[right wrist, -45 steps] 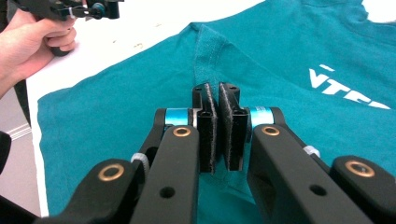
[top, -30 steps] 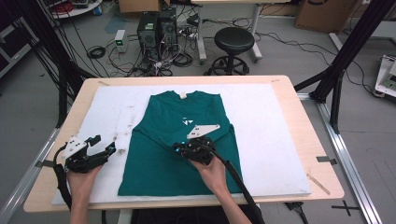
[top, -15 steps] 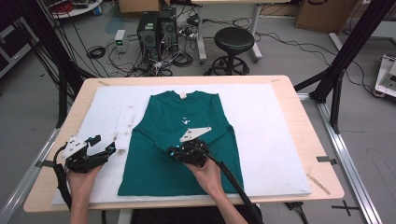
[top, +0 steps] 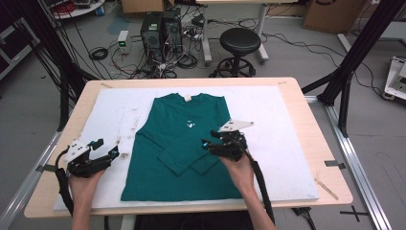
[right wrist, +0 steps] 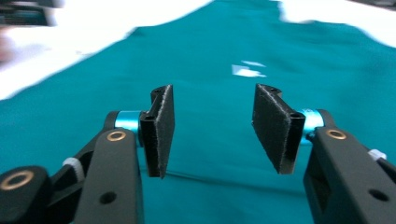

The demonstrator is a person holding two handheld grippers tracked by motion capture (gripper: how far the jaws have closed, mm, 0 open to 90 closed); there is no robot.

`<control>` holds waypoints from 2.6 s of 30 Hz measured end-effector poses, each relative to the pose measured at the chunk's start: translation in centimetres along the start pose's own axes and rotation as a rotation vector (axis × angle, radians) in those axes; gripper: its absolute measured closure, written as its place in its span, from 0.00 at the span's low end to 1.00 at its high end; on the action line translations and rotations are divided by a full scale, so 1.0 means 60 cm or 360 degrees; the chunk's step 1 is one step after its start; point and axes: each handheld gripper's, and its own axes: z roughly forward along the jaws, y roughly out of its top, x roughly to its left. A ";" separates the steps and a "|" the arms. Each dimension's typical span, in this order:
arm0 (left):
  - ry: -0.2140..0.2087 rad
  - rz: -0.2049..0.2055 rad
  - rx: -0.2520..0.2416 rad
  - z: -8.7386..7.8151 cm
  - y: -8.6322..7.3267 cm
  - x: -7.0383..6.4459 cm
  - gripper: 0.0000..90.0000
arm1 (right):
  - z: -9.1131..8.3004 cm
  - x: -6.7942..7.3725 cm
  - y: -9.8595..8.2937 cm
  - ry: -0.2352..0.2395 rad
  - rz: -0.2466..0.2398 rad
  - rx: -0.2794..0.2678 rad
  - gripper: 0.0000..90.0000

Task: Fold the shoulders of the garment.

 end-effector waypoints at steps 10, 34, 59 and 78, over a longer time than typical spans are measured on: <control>-0.0003 -0.0001 0.0002 0.000 0.000 0.000 0.34 | 0.006 -0.141 -0.019 -0.0502 0.0231 0.0200 0.60; -0.0004 0.0008 0.0006 0.000 0.000 0.000 0.34 | 0.044 -0.201 -0.044 -0.0670 0.0353 0.0411 0.67; -0.0022 0.0025 -0.0039 -0.005 -0.001 -0.002 0.34 | -0.135 -0.136 -0.123 -0.0304 0.0181 -0.0223 0.25; -0.0193 0.0012 -0.0071 -0.024 0.030 -0.027 0.34 | -0.152 -0.104 -0.163 -0.0339 0.0062 -0.0273 0.25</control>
